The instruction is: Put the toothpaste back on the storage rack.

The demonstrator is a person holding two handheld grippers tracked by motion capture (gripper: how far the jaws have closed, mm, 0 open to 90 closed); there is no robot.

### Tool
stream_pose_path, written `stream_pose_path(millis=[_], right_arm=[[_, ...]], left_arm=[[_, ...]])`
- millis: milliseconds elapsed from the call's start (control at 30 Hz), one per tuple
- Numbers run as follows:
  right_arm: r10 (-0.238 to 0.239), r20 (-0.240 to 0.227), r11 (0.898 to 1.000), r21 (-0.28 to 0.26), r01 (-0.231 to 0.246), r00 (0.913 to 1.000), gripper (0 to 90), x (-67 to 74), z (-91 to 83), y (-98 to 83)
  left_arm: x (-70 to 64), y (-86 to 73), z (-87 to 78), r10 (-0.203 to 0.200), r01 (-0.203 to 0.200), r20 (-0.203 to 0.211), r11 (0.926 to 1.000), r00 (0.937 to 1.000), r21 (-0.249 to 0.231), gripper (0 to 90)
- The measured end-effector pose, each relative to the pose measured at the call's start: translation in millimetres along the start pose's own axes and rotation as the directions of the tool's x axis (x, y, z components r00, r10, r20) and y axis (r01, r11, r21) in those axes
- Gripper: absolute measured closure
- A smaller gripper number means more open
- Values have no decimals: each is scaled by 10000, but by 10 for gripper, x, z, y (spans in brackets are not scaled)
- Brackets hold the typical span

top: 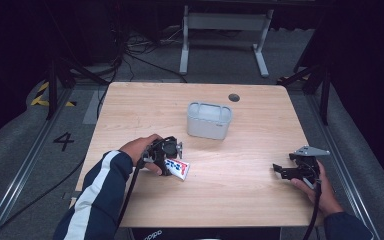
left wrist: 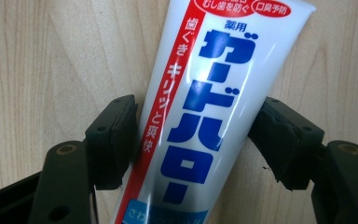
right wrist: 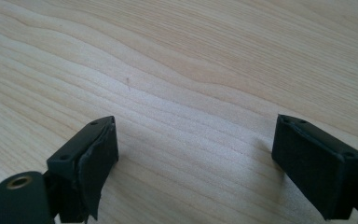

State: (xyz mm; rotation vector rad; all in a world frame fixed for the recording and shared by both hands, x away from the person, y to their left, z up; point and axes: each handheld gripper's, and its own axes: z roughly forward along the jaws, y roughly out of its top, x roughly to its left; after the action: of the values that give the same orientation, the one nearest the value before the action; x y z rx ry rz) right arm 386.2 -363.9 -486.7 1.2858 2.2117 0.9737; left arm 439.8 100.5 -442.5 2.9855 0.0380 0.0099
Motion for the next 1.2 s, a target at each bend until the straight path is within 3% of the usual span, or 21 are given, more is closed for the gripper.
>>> stream_pose_path(millis=[600, 767, 900, 1200], right_arm=[[2, -6, 10000, -3, -2, 10000, 147, 0, 0, 0], [0, -7, 10000, -4, 0, 10000, 147, 0, 0, 0], [-1, -7, 10000, 0, 1, 10000, 147, -1, 0, 0], [3, -7, 10000, -2, -3, 10000, 147, -1, 0, 0]], left_arm=[[1, -22, -54, 91, -92, -228, 10000, 9997, -32, 526], [-5, 11, -44, 58, -50, -300, 9997, 9995, 254, 501], [1, 17, -20, -158, 161, -264, 9998, 9995, 135, 438], [10, 40, -2, -416, 413, -151, 9989, 9990, -212, 410]])
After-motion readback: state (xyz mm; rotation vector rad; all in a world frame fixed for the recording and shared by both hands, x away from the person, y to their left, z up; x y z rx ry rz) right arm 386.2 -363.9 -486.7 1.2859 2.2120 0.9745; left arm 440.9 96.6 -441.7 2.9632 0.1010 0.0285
